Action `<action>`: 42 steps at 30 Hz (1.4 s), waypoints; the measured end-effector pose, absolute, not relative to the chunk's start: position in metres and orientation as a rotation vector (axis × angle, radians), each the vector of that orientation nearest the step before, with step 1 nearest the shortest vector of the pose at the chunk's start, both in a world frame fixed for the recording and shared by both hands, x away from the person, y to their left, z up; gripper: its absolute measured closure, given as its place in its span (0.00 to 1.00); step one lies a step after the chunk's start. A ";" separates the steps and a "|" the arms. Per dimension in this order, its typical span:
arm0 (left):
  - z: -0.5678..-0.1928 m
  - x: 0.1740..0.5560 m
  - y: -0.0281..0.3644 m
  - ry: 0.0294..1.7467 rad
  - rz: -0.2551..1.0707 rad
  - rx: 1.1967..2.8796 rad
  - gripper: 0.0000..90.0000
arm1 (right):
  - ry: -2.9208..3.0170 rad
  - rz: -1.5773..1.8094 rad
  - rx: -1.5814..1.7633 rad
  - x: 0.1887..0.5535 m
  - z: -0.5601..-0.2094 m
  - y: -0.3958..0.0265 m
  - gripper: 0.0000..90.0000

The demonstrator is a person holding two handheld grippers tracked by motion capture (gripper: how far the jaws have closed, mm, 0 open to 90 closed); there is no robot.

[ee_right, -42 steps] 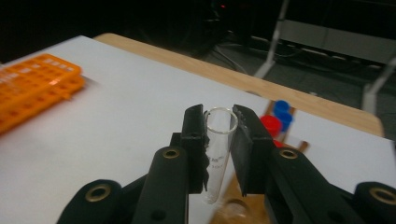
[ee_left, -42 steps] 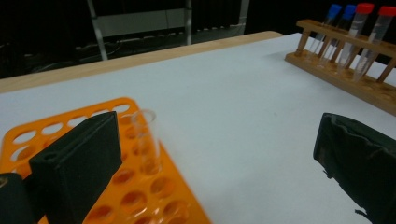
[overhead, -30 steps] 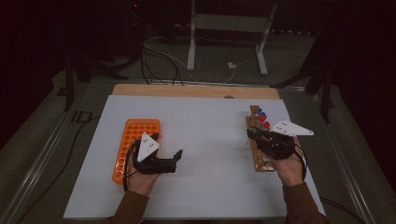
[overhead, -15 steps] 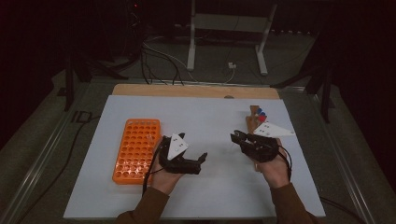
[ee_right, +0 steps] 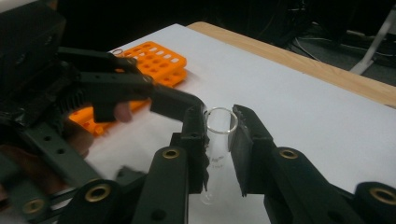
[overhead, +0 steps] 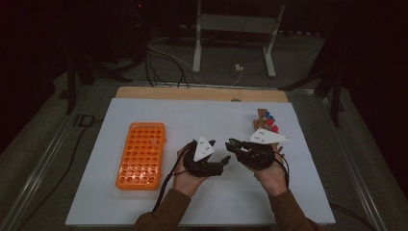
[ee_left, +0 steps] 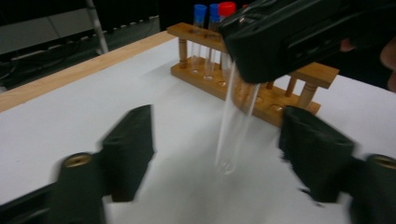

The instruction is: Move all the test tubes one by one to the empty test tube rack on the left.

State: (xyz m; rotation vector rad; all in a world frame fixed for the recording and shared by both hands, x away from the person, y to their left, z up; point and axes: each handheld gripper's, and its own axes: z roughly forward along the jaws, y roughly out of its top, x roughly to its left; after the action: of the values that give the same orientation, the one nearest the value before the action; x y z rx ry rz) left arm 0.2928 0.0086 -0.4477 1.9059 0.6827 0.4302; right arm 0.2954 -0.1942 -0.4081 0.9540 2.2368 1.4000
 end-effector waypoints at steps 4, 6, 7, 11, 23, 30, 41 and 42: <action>-0.447 0.294 0.005 0.658 0.408 1.909 0.59 | 2.246 1.410 0.949 0.295 -0.409 -0.191 0.85; -0.448 0.294 0.003 0.642 0.400 1.915 0.66 | 2.249 1.411 0.945 0.295 -0.409 -0.190 0.85; -0.448 0.294 0.002 0.637 0.398 1.917 0.69 | 2.251 1.411 0.946 0.295 -0.409 -0.189 0.85; -0.448 0.295 0.002 0.637 0.397 1.921 0.78 | 2.258 1.411 0.945 0.295 -0.410 -0.188 0.85; -0.448 0.294 0.003 0.625 0.403 1.923 0.84 | 2.262 1.417 0.945 0.295 -0.410 -0.188 0.84; -0.448 0.295 0.006 0.645 0.414 1.926 0.84 | 2.243 1.470 0.970 0.297 -0.410 -0.195 0.47; -0.446 0.294 0.018 0.681 0.419 1.911 0.84 | 2.156 1.414 1.038 0.298 -0.413 -0.209 0.08; -0.445 0.295 0.020 0.684 0.422 1.907 0.84 | 2.152 1.399 1.038 0.298 -0.414 -0.211 0.04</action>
State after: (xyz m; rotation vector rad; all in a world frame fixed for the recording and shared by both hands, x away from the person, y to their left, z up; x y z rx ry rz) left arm 0.2945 0.0205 -0.4453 1.9071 0.6841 0.4218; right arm 0.2984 -0.2114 -0.4142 1.0376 2.1519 1.3990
